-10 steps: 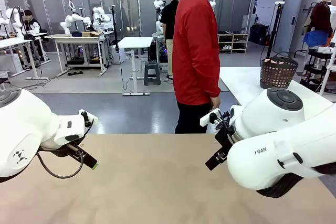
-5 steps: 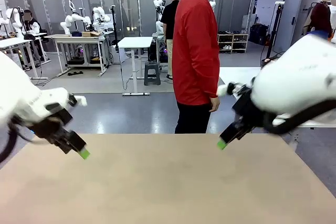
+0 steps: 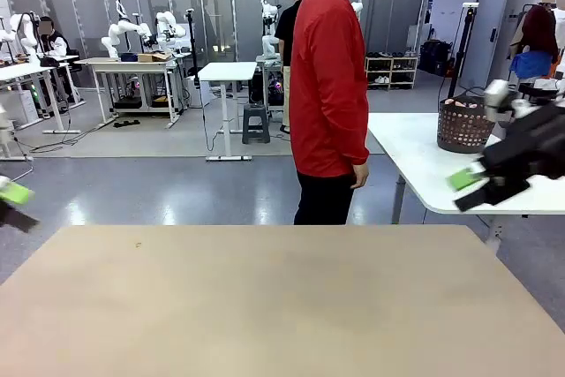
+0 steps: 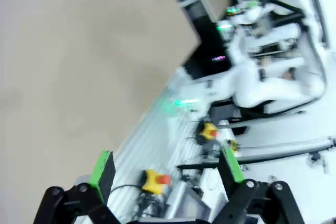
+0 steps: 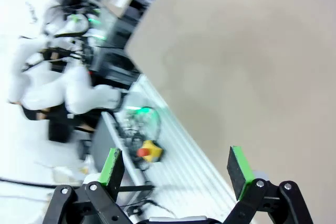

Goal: Fold the towel.
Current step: Grab the top end of the 100 cm Hotel Towel extended by the human.

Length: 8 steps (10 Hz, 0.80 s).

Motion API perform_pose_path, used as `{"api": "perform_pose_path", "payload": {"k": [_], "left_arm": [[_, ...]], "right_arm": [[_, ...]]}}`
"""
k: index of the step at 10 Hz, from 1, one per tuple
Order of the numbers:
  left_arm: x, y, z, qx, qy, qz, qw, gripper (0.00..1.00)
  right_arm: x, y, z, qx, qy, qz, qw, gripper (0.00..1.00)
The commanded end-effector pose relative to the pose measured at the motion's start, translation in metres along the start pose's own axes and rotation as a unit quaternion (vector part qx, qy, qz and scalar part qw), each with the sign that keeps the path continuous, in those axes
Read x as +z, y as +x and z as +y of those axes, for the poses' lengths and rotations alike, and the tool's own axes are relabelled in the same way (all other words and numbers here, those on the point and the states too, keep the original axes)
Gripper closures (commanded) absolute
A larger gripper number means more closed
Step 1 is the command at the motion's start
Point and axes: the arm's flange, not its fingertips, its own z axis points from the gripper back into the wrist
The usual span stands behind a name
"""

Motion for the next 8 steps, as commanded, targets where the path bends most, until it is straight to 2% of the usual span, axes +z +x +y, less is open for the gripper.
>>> {"api": "perform_pose_path", "payload": {"k": [1, 2, 3, 6, 8], "left_arm": [[0.051, -0.018, 0.027, 0.025, -0.103, -0.035, 0.994, 0.00], [0.079, -0.033, 0.039, 0.057, -0.114, -0.085, 0.988, 0.00], [0.104, -0.050, 0.052, 0.059, -0.125, -0.129, 0.982, 0.00], [0.154, -0.083, 0.078, 0.077, -0.123, -0.203, 0.968, 0.00], [0.160, -0.092, 0.077, 0.090, -0.115, -0.224, 0.964, 0.00]], "right_arm": [[0.046, -0.021, -0.028, -0.024, 0.090, -0.034, 0.995, 0.00], [0.071, -0.038, -0.041, -0.033, 0.113, -0.057, 0.991, 0.00], [0.099, -0.056, -0.058, -0.053, 0.142, -0.103, 0.983, 0.00], [0.144, -0.092, -0.080, -0.070, 0.145, -0.156, 0.975, 0.00], [0.151, -0.099, -0.083, -0.079, 0.134, -0.164, 0.974, 0.00]]}}
